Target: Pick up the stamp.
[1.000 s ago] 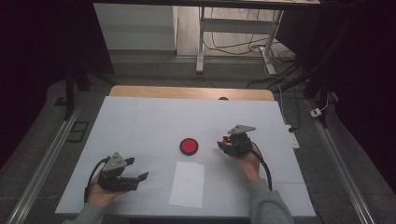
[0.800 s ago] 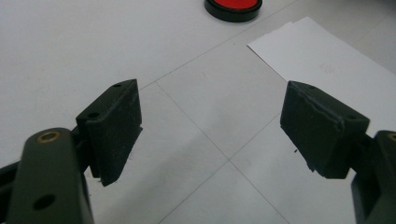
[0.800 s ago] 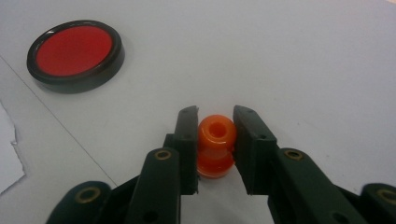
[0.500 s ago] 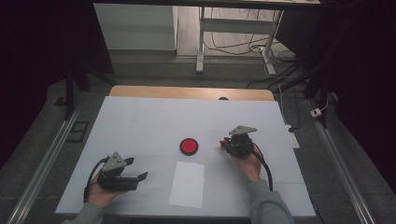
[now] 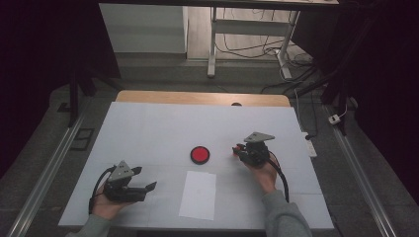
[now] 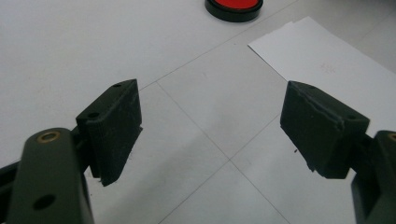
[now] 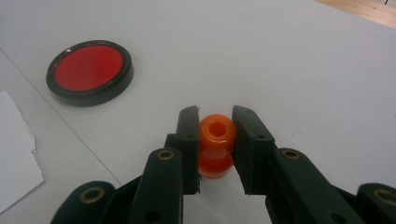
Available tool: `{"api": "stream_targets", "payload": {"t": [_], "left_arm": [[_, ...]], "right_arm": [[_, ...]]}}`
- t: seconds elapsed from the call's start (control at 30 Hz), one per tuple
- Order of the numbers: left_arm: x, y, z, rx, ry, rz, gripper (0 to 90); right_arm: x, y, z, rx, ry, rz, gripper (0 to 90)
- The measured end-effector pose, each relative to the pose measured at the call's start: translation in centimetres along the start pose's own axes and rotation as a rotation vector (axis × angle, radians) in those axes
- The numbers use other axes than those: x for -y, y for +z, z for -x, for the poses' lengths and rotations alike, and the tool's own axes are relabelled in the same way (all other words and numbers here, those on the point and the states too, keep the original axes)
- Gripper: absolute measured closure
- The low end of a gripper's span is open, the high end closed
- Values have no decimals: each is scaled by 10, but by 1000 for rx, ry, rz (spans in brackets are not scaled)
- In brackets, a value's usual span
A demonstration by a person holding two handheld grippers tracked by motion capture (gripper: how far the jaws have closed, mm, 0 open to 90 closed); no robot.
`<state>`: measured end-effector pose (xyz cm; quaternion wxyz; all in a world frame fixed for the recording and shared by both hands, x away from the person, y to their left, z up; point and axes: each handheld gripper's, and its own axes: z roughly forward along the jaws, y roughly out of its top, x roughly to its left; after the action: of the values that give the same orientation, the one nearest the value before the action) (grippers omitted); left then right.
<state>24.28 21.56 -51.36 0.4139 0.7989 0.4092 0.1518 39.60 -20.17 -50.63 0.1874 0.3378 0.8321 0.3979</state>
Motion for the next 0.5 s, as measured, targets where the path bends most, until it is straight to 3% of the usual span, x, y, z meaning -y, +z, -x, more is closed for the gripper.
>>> {"api": "stream_targets", "payload": {"t": [0.5], "left_arm": [[1,-1,-1,-3,-3,1,209]], "right_arm": [[-5,-17,-8,-30,26,84,723]]}}
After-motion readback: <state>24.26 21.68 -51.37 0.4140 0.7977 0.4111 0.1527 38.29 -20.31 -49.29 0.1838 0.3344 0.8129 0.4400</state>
